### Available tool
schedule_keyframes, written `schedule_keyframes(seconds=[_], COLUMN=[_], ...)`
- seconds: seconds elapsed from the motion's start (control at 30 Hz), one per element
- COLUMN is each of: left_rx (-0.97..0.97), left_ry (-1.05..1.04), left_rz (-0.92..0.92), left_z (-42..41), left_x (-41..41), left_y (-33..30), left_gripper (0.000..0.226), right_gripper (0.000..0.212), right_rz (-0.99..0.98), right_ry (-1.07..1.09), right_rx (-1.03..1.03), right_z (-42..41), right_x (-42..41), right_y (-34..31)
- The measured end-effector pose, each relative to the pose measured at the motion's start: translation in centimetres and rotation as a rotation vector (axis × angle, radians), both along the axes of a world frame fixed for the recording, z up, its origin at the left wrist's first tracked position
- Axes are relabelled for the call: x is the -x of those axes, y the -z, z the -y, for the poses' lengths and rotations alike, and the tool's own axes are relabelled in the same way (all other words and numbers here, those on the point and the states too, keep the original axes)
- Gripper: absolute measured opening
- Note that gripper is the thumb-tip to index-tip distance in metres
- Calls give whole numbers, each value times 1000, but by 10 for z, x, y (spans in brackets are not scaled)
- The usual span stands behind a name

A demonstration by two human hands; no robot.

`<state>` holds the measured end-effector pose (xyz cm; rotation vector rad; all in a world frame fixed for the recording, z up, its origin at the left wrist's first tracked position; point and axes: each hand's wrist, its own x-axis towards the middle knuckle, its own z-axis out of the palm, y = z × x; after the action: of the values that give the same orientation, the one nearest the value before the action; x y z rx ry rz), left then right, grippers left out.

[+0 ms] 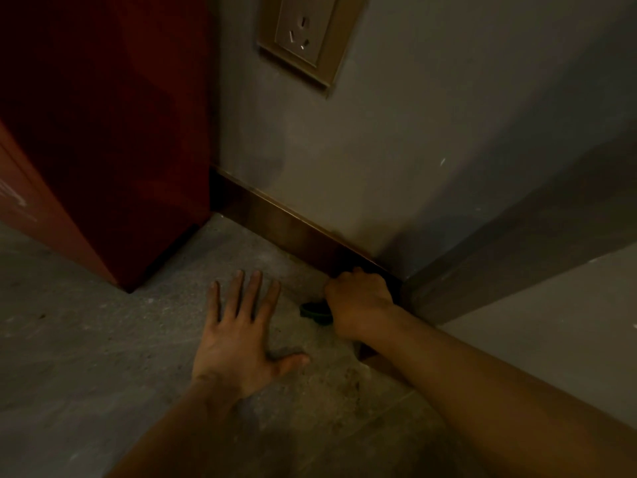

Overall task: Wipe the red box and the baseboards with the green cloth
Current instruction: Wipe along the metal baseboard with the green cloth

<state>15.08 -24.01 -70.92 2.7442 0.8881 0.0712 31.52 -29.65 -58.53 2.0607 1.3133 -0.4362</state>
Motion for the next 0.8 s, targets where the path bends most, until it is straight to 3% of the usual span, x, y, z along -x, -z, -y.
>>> schedule_keyframes(seconds=[0.3, 0.43, 0.6, 0.7, 0.8], left_rx=[165, 268, 304, 315, 433], left_ry=[35, 55, 41, 61, 2], left_rz=[-38, 90, 171, 194, 285], left_z=[-12, -14, 5, 11, 13], left_x=[3, 14, 23, 25, 29], left_y=[-8, -19, -37, -50, -65], left_gripper=[131, 131, 122, 109, 117], right_gripper=[34, 44, 85, 86, 81], right_rz=[-133, -91, -191, -264, -305], right_ry=[-11, -79, -174, -145, -69], right_rx=[-321, -468, -571, -658, -747], right_z=[21, 32, 37, 39, 43], right_x=[30, 43, 69, 84, 89], right_y=[-26, -31, -34, -31, -31])
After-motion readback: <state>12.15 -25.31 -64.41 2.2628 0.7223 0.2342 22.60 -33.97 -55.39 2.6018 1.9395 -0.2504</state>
